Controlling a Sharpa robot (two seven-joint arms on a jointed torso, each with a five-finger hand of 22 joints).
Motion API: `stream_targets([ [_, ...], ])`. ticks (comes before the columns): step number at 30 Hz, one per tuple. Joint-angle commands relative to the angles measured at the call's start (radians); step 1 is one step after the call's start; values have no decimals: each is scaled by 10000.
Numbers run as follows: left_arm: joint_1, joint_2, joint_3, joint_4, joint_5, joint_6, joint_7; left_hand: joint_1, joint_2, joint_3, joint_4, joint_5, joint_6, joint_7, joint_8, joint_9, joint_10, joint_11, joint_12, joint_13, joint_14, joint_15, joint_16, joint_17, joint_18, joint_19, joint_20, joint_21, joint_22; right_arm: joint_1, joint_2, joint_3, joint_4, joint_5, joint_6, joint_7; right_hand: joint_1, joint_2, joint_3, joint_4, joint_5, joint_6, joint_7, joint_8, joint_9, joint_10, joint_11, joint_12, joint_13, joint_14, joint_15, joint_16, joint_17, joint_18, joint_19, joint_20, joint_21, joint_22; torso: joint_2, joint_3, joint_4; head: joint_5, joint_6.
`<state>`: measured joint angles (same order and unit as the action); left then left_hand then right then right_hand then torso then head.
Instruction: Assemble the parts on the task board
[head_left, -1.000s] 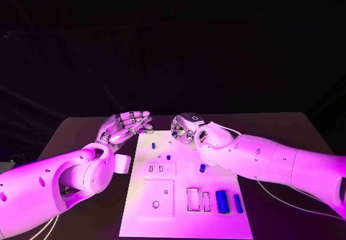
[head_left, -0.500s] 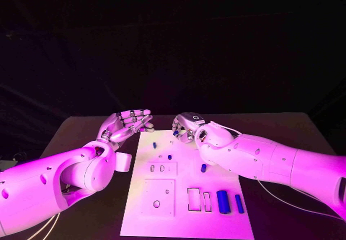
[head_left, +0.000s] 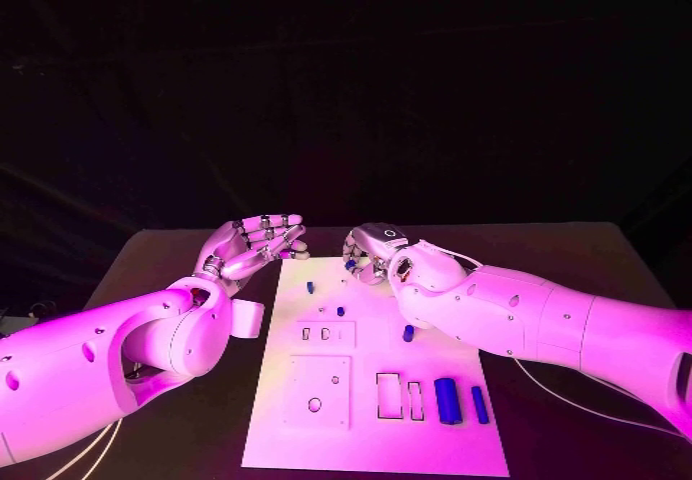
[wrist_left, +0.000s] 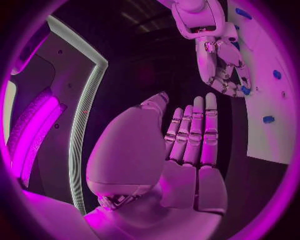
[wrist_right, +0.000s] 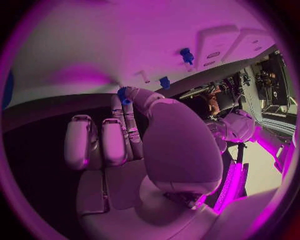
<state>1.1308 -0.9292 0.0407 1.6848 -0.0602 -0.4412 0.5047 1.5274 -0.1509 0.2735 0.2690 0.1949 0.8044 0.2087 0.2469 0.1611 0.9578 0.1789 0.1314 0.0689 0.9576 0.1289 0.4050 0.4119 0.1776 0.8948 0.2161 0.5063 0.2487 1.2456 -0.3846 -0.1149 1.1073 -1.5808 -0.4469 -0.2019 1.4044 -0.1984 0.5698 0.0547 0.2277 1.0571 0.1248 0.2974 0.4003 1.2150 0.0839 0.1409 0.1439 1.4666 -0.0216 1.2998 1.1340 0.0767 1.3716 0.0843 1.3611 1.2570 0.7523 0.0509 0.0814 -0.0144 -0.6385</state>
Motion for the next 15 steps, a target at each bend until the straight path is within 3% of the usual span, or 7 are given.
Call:
stream_targets([
  [1, 34, 11, 9, 6, 27, 22, 48, 86, 15, 55, 7, -38, -64, 234, -47, 10, -34, 24, -36, -10, -77, -24, -60, 9, -10, -80, 22, 29, 9, -47, 17, -25, 36, -69, 365, 36, -38, 112, 24, -22, 39, -72, 15, 21, 9, 253, -267, 36, 452, 283, 15, 58, -1, -64, 51, 16, 18, 5, -4, 9, -30, 18, -8],
  [8, 51, 21, 9, 1, 29, 29, 38, 88, 17, 62, 5, -38, -65, 236, -48, 11, -36, 26, -41, -9, -79, -23, -63, 16, -10, -88, 23, 39, 16, -49, 64, -25, -44, -50, 351, 29, -118, 77, 43, -29, 42, -181, 36, -9, 45, 173, -239, -20, 454, 269, 38, 50, -44, -52, 5, 36, -19, -37, 4, 18, -36, 24, 2],
  [12, 60, 29, 9, -2, 30, 34, 34, 88, 17, 62, 5, -38, -65, 236, -48, 11, -36, 26, -41, -9, -79, -23, -63, 16, -10, -88, 23, 39, 16, -48, 139, -25, -181, 16, 333, 37, -315, -45, 193, -13, 52, -617, 208, -217, 68, -329, -44, -333, 360, 203, 194, -19, -213, -12, -153, 152, -163, -201, 3, 12, -25, 7, 36],
  [15, 65, 33, 9, -5, 31, 37, 29, 88, 17, 62, 5, -38, -65, 236, -48, 11, -36, 26, -41, -9, -79, -23, -63, 16, -10, -88, 23, 39, 16, -48, 195, -26, -271, 63, 340, 51, -558, -280, 235, 66, 33, -1113, 351, -505, 18, -704, 120, -534, 268, 136, 334, -106, -395, 37, -317, 285, -335, -401, 8, 16, -15, -2, 18],
])
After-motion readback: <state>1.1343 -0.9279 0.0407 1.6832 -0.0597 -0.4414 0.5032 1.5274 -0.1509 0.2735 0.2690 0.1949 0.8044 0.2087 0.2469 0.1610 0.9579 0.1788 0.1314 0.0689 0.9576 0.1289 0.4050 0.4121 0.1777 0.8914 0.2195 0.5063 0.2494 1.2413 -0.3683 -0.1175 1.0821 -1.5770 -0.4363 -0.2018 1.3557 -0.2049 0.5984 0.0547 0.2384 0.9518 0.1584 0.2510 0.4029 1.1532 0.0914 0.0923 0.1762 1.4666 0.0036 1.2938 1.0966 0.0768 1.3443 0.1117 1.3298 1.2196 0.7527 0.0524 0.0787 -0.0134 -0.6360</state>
